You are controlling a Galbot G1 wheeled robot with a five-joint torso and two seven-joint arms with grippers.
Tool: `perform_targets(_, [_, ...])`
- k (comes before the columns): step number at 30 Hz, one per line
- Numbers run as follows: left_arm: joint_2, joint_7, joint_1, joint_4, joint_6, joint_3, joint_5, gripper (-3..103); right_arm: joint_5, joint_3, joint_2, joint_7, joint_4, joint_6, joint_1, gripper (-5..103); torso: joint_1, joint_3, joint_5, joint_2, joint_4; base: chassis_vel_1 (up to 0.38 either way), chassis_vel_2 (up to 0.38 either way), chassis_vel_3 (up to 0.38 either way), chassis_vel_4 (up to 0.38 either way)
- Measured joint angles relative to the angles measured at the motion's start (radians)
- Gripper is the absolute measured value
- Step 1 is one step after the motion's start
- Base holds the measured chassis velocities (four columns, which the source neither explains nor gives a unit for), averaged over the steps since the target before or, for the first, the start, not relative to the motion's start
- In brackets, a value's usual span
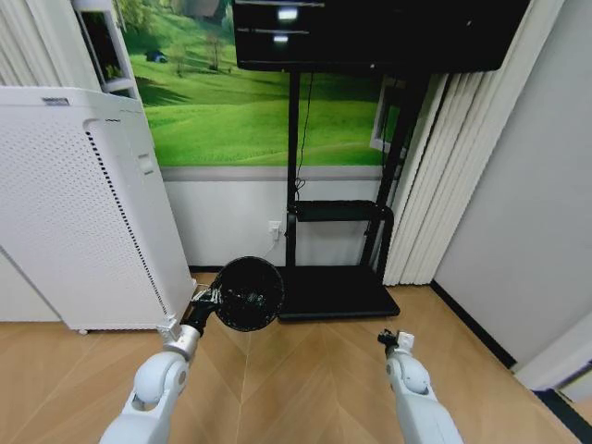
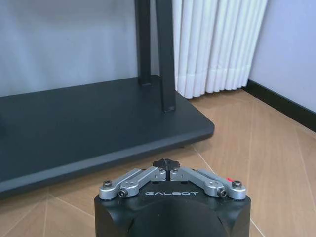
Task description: Pick up the trash bin and place the garbage on the floor into it.
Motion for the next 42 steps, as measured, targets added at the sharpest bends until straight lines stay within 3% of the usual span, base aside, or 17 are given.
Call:
perform_targets(6, [-0.006,-0.029,0.009,-0.011,0.026,-0.055,0.007,7,-0.041,-0.053,-0.010,-0.041,-0.027,0.066,0.030,-3,0.000,0.000,-0.0001,0.000,-0.0002,0.000,0.000,0.000,0.000])
perform_targets(7, [-0.007,-0.044,0.017,-0.015,0.048,-0.075,0.018,7,-0.064,-0.067,-0.011,-0.054,-0.035,0.083,0.035,8,0.000,0.000,0.0000,0.000,-0.0002,0.000,0.000,0.000,0.000])
perform_targets(9, [-0.007,-0.068,0.034,-0.018,0.083,-0.109,0.041,7,-0.095,-0.086,-0.012,-0.069,-0.046,0.087,0.047,18,0.000,0.000,0.0000,0.000,0.0001,0.000,0.000,0.000,0.000])
perform_targets(10, [-0.007,-0.068,0.034,-0.018,0.083,-0.109,0.041,7,-0.095,-0.086,-0.012,-0.069,-0.046,0.087,0.047,18,0.000,0.000,0.0000,0.000,0.0001,0.000,0.000,0.000,0.000])
perform_targets(13, [-0.016,-0.066,0.061,-0.012,0.086,-0.140,0.049,7,-0.116,-0.104,-0.012,-0.075,-0.072,0.055,0.063,35,0.000,0.000,0.0000,0.000,0.0002,0.000,0.000,0.000,0.000])
perform_targets(15, [-0.022,-0.065,0.070,-0.010,0.086,-0.144,0.050,7,-0.123,-0.110,-0.012,-0.076,-0.094,0.047,0.071,35,0.000,0.000,-0.0001,0.000,0.0000,0.000,0.000,0.000,0.000])
perform_targets(16, [-0.028,-0.065,0.083,-0.011,0.088,-0.147,0.052,7,-0.134,-0.116,-0.011,-0.077,-0.136,0.039,0.087,45,0.000,0.000,-0.0002,0.000,-0.0001,0.000,0.000,0.000,0.000])
perform_targets(18, [-0.032,-0.065,0.090,-0.014,0.089,-0.147,0.052,7,-0.143,-0.119,-0.011,-0.078,-0.171,0.036,0.100,45,0.000,0.000,0.0001,0.000,0.0000,0.000,0.000,0.000,0.000])
perform_targets(20, [-0.037,-0.065,0.102,-0.023,0.091,-0.143,0.045,7,-0.176,-0.119,-0.011,-0.084,-0.260,0.035,0.138,56,0.000,0.000,0.0001,0.000,0.0000,0.000,0.000,0.000,0.000])
perform_targets(21, [-0.037,-0.065,0.102,-0.023,0.091,-0.143,0.045,7,-0.176,-0.119,-0.011,-0.084,-0.260,0.035,0.138,56,0.000,0.000,0.0001,0.000,0.0000,0.000,0.000,0.000,0.000])
perform_targets(28, [-0.038,-0.063,0.115,-0.040,0.094,-0.144,0.036,7,-0.260,-0.104,-0.015,-0.075,-0.471,0.041,0.262,89,0.000,0.000,0.0003,0.000,-0.0001,0.000,0.000,0.000,0.000])
perform_targets(30, [-0.037,-0.061,0.118,-0.043,0.094,-0.146,0.035,7,-0.271,-0.101,-0.015,-0.069,-0.498,0.045,0.281,89,0.000,0.000,0.0001,0.000,0.0000,0.000,0.000,0.000,0.000])
perform_targets(33, [-0.038,-0.058,0.125,-0.049,0.094,-0.155,0.033,7,-0.295,-0.088,-0.016,-0.058,-0.567,0.047,0.323,99,0.000,0.000,0.0000,0.000,0.0000,0.000,0.000,0.000,0.000])
perform_targets(36, [-0.038,-0.055,0.132,-0.056,0.094,-0.163,0.030,7,-0.300,-0.079,-0.021,-0.044,-0.632,0.068,0.345,100,0.000,0.000,0.0003,0.000,0.0001,0.000,0.000,0.000,0.000])
perform_targets(39, [-0.037,-0.051,0.138,-0.062,0.094,-0.170,0.027,7,-0.255,-0.070,-0.028,-0.042,-0.599,0.109,0.322,100,0.000,0.000,0.0001,0.000,0.0002,0.000,0.000,0.000,0.000])
perform_targets(41, [-0.042,-0.047,0.140,-0.065,0.094,-0.176,0.025,7,-0.140,-0.058,-0.032,-0.077,-0.470,0.156,0.238,100,0.000,0.000,-0.0002,0.000,0.0000,0.000,0.000,0.000,0.000])
perform_targets(42, [-0.042,-0.047,0.140,-0.065,0.094,-0.176,0.025,7,-0.140,-0.058,-0.032,-0.077,-0.470,0.156,0.238,100,0.000,0.000,-0.0002,0.000,0.0000,0.000,0.000,0.000,0.000])
